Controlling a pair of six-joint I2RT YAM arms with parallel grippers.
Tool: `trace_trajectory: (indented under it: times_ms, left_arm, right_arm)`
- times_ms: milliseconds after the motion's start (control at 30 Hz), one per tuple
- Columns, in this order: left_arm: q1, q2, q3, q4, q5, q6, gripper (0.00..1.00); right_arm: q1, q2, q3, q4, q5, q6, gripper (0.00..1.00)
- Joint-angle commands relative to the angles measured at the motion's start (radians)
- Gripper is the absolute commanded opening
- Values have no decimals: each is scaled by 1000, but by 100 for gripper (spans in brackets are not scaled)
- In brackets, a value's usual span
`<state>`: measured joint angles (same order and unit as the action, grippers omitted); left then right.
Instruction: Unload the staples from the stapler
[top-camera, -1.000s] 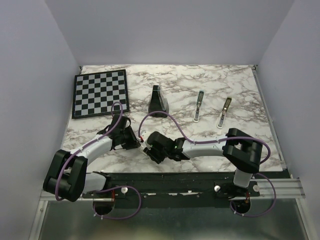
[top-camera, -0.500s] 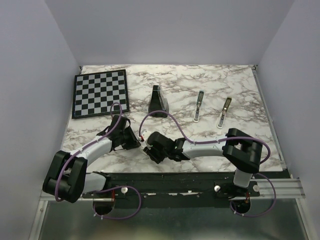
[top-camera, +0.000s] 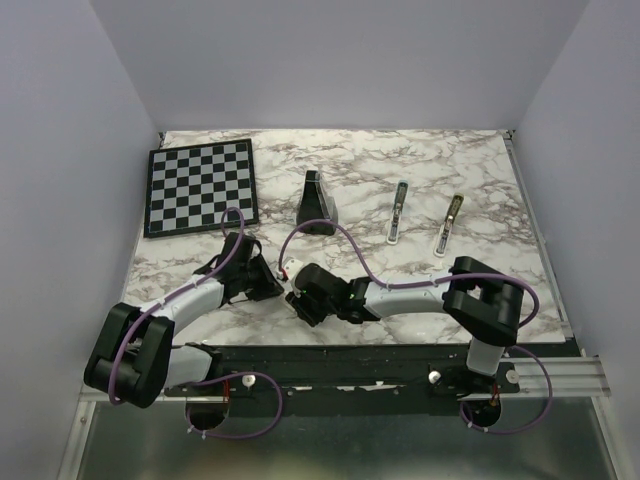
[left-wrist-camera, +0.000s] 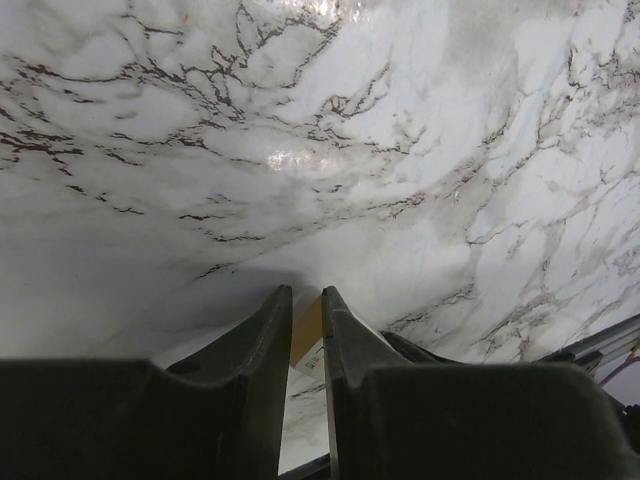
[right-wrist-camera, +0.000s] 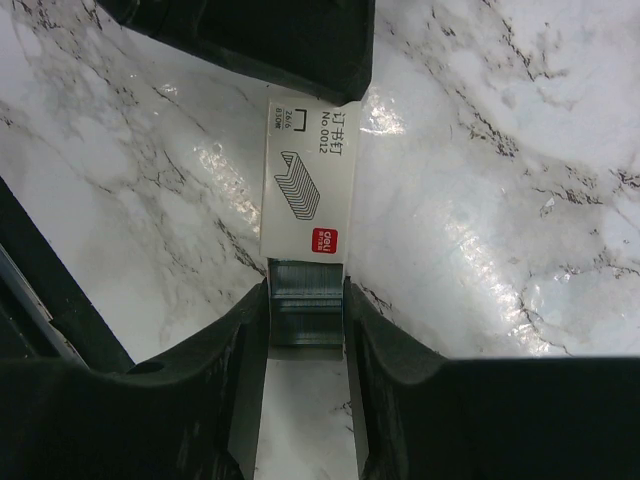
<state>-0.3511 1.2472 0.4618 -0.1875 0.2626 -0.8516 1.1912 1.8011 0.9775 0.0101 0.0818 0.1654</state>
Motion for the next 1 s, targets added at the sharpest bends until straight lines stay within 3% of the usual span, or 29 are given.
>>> trace_trajectory:
  times_ms: [0,267,433,533,767,867,967]
  left_arm:
    - [-14,11,-38,-53,0,-1,27]
    - [-19,-2,-40,-61,-19,-4,27]
    - [-26,-8,-54,-50,-19,-12,27]
    - [-43,-8,-66,-37,-17,-30,27]
    - [-66,-28,-74,-33,-19,-50,27]
    - [-68,-26,-75,-43,-25,-47,27]
    - [-68,-29,-78,-44,-29,-47,27]
  right_arm:
    - [-1,29,-11,45,26,-13,43]
    - [-2,-58,-26,5,82,-32,64]
    - [-12,-163,-65,-44,104,20,65]
    - [-12,-219,-91,-87,95,77,56]
    - [-12,-221,-134,-194,85,212,19]
    - [-10,-221,-148,-206,64,261,10]
    - [-8,-229,-177,-184,49,305,8]
